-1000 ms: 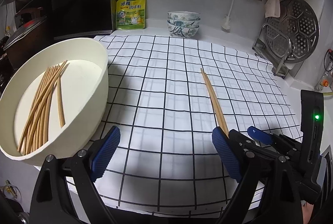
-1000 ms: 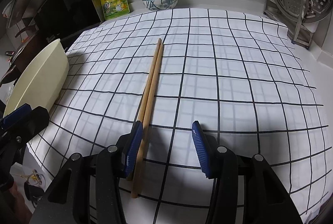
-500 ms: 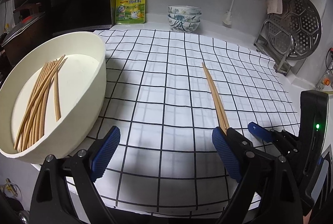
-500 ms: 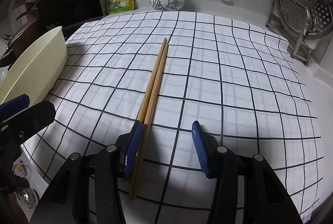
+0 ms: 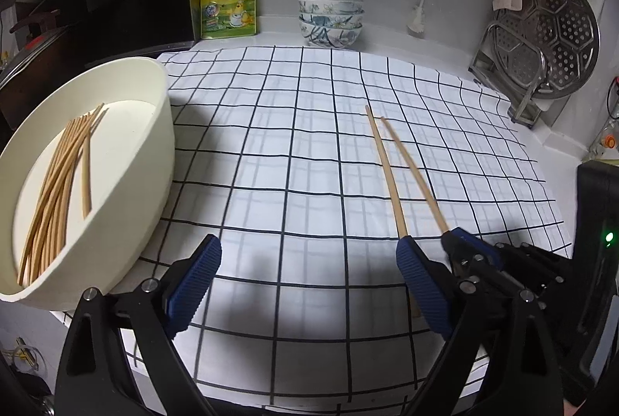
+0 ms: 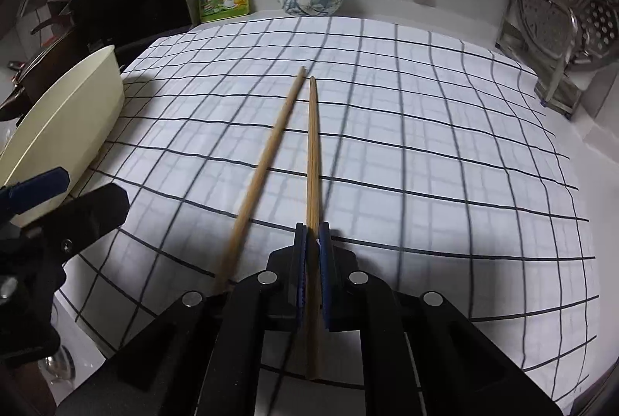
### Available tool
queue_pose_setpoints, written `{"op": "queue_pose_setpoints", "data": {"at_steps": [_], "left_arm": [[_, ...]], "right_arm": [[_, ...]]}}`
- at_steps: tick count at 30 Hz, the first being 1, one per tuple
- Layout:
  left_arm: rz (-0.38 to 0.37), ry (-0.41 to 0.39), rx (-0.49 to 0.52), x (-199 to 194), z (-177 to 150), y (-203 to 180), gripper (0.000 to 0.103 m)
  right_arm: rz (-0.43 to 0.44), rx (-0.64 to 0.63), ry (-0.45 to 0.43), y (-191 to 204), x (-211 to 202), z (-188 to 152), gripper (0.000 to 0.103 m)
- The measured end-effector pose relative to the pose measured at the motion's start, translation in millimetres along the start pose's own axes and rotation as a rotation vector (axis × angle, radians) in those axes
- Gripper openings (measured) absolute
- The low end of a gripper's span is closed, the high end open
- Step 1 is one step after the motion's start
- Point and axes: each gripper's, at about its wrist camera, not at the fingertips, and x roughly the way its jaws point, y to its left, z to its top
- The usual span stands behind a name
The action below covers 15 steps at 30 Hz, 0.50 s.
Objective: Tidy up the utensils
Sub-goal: 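Close the right tool on a chopstick while the left tool grasps another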
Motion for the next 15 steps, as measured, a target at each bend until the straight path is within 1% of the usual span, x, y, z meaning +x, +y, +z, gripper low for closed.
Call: {"op": "queue_pose_setpoints", "data": {"at_steps": [6,11,15], "left_arm": [[-0.003,0.033,0.034,21,3,-21,0.091],[0.009,0.053,0.049,42,11,-33,0.091],[0.022,0.060,0.059,53,12,-36,0.091]], "right_arm": [[0.010,0.114,0.004,-42,-8,-6,0.007],[-0.018,0.181,-0.003,-73,-17,-15,0.007],[-0.001,0.216,-0.006,-87,-20,-19,0.007]]}}
